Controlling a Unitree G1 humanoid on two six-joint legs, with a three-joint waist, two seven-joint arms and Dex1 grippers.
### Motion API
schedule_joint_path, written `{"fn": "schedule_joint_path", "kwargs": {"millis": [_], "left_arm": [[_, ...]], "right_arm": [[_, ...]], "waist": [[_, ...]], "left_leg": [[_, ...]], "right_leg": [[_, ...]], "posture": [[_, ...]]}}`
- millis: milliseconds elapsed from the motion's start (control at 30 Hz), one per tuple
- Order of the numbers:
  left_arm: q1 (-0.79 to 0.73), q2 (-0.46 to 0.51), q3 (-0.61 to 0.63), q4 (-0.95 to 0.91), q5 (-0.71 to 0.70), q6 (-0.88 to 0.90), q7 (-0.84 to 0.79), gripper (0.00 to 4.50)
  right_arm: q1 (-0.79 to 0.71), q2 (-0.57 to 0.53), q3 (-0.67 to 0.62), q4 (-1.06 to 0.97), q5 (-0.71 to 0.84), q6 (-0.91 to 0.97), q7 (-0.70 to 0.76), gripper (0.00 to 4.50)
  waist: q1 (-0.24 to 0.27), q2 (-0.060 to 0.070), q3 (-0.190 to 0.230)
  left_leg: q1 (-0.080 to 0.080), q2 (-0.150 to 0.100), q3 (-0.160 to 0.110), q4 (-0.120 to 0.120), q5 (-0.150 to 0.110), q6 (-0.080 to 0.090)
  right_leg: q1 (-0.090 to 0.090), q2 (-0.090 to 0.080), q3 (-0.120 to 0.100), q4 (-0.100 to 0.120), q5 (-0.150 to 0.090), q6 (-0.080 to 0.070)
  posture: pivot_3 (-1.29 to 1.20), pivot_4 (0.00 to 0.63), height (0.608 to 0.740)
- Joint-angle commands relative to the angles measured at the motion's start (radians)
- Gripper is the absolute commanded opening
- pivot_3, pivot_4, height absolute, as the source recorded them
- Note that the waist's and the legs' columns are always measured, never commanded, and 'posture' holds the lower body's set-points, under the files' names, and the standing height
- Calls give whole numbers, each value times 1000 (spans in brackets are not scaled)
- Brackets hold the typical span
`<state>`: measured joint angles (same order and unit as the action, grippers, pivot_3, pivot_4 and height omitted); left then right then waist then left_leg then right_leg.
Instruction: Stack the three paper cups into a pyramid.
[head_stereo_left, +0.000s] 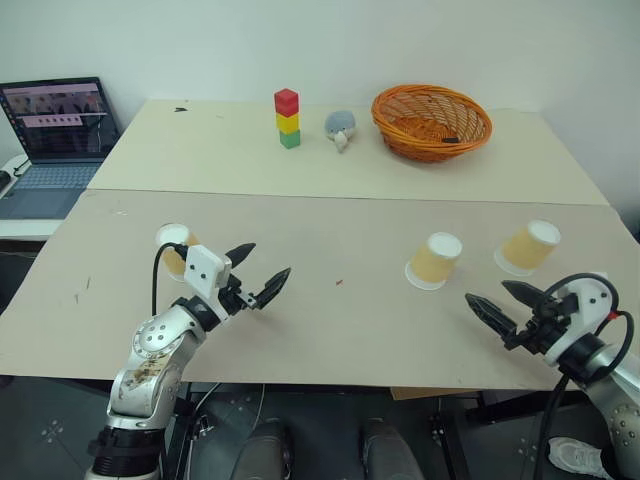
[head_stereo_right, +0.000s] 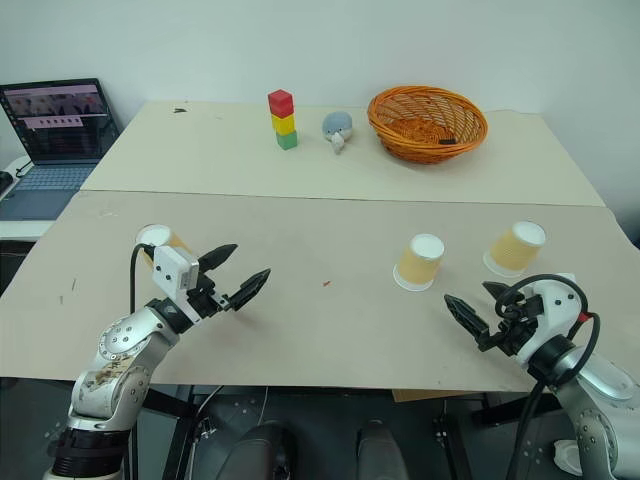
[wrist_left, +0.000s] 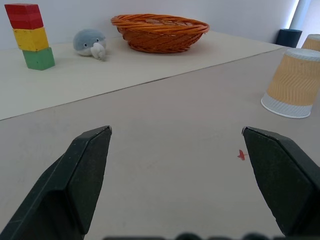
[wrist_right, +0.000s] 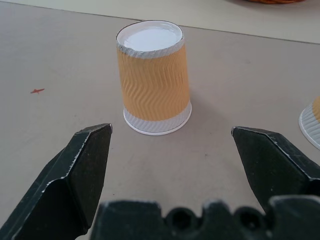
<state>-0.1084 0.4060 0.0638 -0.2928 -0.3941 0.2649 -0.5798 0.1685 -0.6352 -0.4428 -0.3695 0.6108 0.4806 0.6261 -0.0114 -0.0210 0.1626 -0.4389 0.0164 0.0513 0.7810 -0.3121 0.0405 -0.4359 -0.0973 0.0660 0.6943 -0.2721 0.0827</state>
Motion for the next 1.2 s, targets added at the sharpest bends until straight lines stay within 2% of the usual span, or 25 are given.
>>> {"fn": "schedule_joint_path", "kwargs": {"millis": [33,200,333,500,667,967,1200], "left_arm": [[-13,15,-25,-44,-39,10,-64,4483],[-26,92,-97,-75,-103,51,-247,4483],[-116,119,-103,-52,-136,84,-315,4483],[-246,115,-121,-10,-134,114,-337,4483],[-302,100,-122,23,-109,96,-333,4483],[-267,101,-97,-13,-123,108,-302,4483],[-240,101,-97,-27,-127,114,-282,4483]], "right_arm": [[-31,-4,-14,-10,-6,-31,-1,4500],[-98,-44,18,6,-13,-10,33,4500],[-182,-77,70,60,-55,-23,55,4500],[-334,-83,136,239,-121,-66,88,4500],[-418,-66,196,343,-171,-116,124,4500],[-435,-57,189,376,-157,-114,160,4500],[-514,-31,232,432,-168,-114,179,4500]], "waist": [[0,0,0],[-2,0,0],[-1,0,0],[-1,0,0],[-1,0,0],[-1,0,0],[-3,0,0]], "left_leg": [[0,0,0,0,0,0],[0,0,0,0,0,0],[0,0,0,0,0,0],[0,-1,0,0,1,0],[0,0,0,-1,1,0],[0,-1,0,-1,1,-1],[0,0,0,-1,1,-1]], "right_leg": [[0,0,0,0,0,0],[0,0,0,0,0,0],[-1,1,0,1,0,0],[0,1,0,0,0,0],[-1,1,0,-1,0,0],[-1,1,0,-1,1,0],[-1,1,0,0,1,0]], "posture": [[0,150,681],[0,150,681],[0,150,681],[0,150,681],[0,150,681],[0,150,681],[0,150,681]]}}
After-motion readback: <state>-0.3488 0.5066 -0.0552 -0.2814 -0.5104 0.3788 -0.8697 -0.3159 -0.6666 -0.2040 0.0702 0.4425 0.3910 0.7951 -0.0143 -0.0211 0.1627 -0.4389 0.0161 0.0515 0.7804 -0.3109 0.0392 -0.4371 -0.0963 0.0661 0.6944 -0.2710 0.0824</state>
